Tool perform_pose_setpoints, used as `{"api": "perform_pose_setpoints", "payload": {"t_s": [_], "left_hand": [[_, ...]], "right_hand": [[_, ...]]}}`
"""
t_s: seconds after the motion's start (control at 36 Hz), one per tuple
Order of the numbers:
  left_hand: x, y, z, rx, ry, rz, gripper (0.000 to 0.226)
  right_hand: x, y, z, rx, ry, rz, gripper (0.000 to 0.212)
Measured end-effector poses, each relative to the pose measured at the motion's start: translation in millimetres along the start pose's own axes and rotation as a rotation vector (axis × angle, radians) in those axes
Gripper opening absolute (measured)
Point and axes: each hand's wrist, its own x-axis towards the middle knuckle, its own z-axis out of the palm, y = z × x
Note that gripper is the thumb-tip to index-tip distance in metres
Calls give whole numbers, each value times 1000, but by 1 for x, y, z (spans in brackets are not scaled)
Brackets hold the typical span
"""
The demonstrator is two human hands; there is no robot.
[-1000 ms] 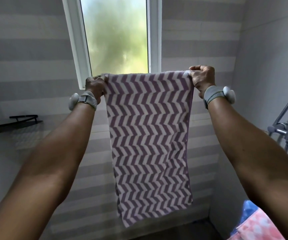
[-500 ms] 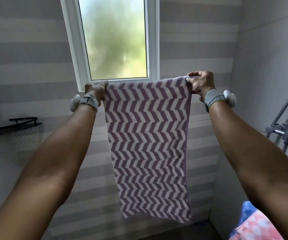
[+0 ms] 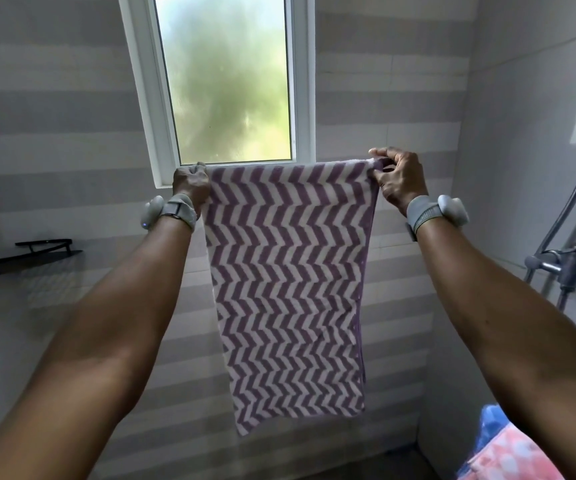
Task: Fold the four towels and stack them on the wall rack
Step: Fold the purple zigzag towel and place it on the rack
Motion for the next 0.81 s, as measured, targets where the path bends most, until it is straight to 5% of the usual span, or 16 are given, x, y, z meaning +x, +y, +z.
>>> {"api": "perform_pose_setpoints", "payload": {"t_s": [0.25,0.44,0.61,0.81], "left_hand": [[-10,3,0,-102,-195,87,25],[-15,4,6,-52,25,268,30],[-22,10,10,-76,21,419,37],[-21,20,8,-60,33,473,30]], "right_hand": [[5,12,-5,-229,-42,45,21],[-3,10,-5,-220,-98,53,23],[-11,12,-2,-299,-292,164,23],[-24,15,5,-570,-229,261,14]]}}
